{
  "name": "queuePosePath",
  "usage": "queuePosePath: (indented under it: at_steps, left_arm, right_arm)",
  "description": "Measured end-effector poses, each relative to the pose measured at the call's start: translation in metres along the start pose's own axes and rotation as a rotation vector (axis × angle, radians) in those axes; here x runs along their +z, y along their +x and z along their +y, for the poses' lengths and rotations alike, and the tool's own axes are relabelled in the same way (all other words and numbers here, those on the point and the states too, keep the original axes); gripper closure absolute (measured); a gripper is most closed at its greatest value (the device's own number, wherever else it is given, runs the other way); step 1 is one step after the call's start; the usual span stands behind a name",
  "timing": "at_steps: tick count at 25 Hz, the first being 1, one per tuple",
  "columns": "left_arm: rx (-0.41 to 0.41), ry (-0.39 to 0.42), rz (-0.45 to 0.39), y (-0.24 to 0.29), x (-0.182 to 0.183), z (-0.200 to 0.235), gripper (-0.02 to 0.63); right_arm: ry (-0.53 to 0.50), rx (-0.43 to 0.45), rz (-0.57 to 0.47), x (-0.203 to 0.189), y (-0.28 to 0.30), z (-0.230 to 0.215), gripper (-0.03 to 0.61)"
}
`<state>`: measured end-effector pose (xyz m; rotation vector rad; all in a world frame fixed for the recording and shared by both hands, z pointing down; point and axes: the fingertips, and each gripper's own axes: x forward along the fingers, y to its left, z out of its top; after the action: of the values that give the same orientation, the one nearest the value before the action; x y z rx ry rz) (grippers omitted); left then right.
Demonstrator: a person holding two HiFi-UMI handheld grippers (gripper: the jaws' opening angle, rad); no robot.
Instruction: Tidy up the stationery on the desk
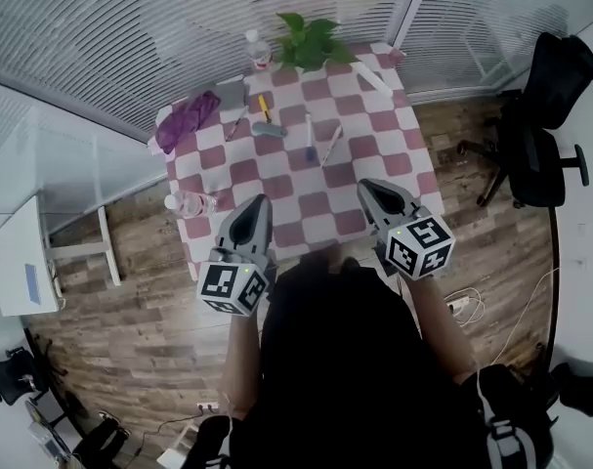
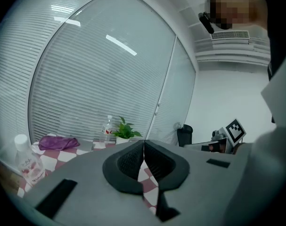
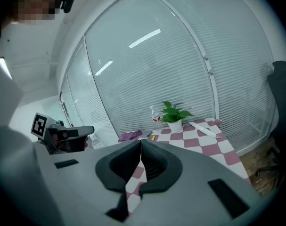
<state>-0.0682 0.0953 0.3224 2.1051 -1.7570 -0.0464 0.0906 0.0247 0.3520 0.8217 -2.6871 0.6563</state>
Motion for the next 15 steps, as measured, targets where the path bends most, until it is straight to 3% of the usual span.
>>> queuePosePath:
  at_steps: [10,15]
  left_arm:
    - [-0.115,0.008,0.037,0.025,-0.001,0.051,0.580]
    - [-0.148,0.003,0.072,0.030,-0.008,0.055,0.580]
  right_arm:
    - [0.045,-0.150,0.052,-0.014,0.064,-0.018,0.557]
    - [0.045,-0.197,0.089,-0.026,0.082,-0.028,0.557]
